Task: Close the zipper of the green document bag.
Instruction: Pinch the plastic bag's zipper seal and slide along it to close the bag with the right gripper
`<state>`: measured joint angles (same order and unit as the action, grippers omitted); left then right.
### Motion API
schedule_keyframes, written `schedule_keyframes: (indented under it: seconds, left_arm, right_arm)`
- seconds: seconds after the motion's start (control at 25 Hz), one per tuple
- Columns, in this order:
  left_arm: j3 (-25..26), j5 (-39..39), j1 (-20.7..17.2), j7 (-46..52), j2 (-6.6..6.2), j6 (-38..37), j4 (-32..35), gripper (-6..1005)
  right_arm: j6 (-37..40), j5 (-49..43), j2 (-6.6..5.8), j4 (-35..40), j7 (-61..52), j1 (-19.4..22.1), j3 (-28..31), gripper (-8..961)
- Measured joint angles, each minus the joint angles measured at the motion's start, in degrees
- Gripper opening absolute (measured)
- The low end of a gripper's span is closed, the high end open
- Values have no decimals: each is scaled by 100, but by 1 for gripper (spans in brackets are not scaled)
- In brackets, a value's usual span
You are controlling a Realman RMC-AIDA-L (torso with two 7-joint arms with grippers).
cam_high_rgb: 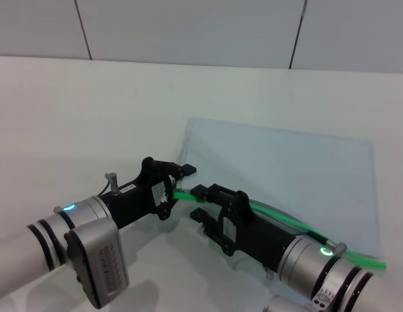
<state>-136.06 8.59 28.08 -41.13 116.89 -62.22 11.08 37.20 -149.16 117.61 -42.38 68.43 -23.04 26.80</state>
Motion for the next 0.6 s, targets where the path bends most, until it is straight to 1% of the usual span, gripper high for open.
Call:
schedule_keyframes:
  seconds: [0.24,0.36,0.6]
  left_arm:
    - [0,2,0,0,0,-47,-1,52]
    - [0,-10,3,0,0,-53,-1,52]
    - [0,-23,5,0,0,-55,-1,52]
  right_arm:
    - [22,28,13,34,185,3,46,448]
    - [49,258,17,66,502,-6,32,435]
    - [110,360,16,61,693,-7,-4,408]
